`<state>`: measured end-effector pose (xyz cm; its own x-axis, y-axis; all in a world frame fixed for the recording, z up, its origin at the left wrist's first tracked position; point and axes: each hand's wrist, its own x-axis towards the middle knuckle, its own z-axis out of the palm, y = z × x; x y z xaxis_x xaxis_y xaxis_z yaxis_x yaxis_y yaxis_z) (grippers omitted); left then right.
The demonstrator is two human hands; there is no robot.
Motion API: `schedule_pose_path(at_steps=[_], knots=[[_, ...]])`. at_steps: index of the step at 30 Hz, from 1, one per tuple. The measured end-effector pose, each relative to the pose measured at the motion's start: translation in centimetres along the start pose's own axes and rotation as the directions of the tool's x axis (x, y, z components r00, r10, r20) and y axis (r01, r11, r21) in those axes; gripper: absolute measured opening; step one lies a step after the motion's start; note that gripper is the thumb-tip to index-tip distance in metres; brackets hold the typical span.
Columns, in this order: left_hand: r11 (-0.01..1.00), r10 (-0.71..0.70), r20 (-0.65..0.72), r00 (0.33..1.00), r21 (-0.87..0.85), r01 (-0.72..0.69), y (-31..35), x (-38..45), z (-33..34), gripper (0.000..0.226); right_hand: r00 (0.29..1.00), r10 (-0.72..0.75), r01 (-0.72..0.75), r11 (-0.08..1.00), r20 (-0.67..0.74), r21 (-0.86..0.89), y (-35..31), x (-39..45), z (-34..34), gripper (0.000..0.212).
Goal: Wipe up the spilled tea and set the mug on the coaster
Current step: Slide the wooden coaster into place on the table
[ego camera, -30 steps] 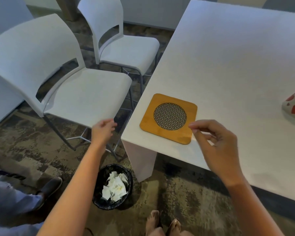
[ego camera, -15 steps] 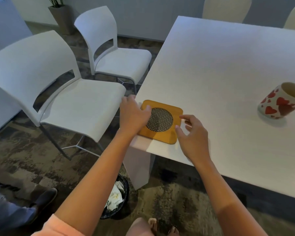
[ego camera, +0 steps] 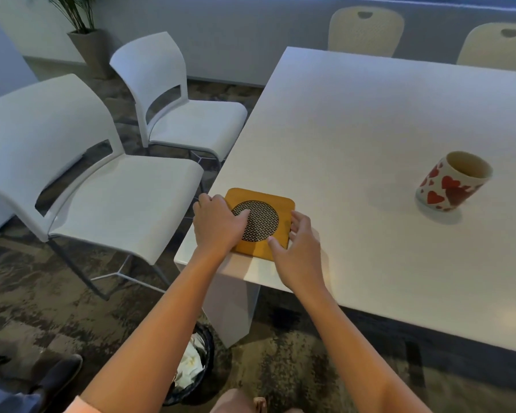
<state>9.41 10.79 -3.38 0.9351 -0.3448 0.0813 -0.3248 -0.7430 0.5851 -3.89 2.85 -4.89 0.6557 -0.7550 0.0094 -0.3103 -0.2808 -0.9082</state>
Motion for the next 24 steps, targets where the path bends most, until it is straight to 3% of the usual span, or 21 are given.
schedule_pose_path(at_steps=[12,24], knots=[[0.984,0.019,0.023,1.0,-0.176,-0.015,3.5,-0.8,1.9,0.043,0.985,0.025,-0.014,0.998,-0.172,0.063,1.2,0.5,-4.6,0.064],[0.944,0.11,0.23,0.967,-0.329,-0.029,10.0,-3.7,6.7,0.046,0.952,0.08,-0.078,0.997,-0.297,0.018,4.6,0.4,-13.7,0.066]])
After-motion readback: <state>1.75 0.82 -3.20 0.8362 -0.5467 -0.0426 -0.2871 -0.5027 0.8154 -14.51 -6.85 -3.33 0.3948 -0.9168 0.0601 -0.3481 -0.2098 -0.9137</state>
